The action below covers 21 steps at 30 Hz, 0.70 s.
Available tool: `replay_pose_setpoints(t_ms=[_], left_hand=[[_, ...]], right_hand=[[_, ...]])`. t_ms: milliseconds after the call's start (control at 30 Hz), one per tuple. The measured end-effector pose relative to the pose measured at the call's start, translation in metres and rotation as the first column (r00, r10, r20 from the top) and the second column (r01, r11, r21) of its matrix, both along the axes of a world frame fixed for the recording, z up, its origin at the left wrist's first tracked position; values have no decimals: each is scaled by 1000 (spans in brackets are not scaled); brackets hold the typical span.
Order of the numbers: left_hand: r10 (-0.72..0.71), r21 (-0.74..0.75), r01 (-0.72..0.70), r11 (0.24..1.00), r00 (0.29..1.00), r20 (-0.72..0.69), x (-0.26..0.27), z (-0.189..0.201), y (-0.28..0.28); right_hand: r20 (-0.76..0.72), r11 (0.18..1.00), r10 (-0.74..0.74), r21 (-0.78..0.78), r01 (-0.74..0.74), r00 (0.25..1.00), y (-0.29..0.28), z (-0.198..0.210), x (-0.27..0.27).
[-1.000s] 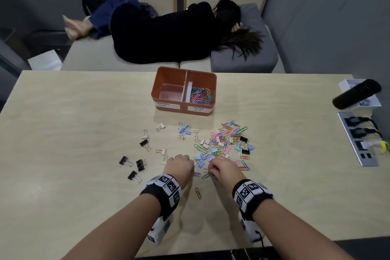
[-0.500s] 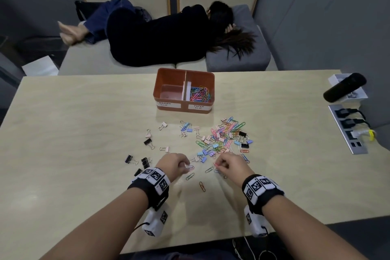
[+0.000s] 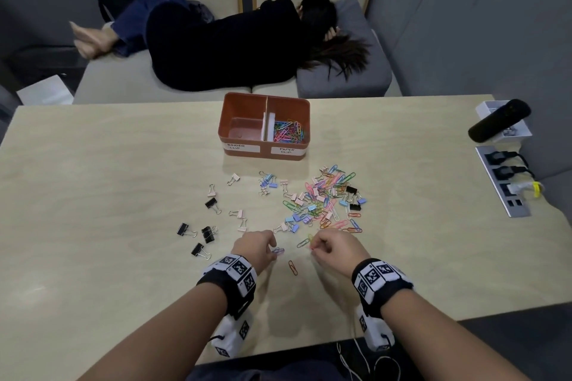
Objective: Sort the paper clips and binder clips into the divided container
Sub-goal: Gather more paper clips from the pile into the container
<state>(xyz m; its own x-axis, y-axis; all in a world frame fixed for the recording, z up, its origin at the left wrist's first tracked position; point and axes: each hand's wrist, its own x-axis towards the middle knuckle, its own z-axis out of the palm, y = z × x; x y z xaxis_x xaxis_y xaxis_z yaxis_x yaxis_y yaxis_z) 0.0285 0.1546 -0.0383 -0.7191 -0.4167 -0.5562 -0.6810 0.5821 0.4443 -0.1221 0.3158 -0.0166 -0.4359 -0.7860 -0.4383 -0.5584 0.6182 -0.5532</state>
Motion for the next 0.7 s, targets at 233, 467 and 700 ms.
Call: replay_pose_setpoints(t_ms=[233,467,700], left_hand=[[-45,-107,50,993,998,51,-8,0,-1],[-106,-130,118,985,990,94,-13,1,-1],[-212,-178,232,956,969,125,-12,3,-2]], right_hand=[[18,985,-169,45,168,986,7,-9,-9],[-208,985,-87,131,116,974,-19,-12,4],[-290,987,25,160,23,957,-19,-16,7]])
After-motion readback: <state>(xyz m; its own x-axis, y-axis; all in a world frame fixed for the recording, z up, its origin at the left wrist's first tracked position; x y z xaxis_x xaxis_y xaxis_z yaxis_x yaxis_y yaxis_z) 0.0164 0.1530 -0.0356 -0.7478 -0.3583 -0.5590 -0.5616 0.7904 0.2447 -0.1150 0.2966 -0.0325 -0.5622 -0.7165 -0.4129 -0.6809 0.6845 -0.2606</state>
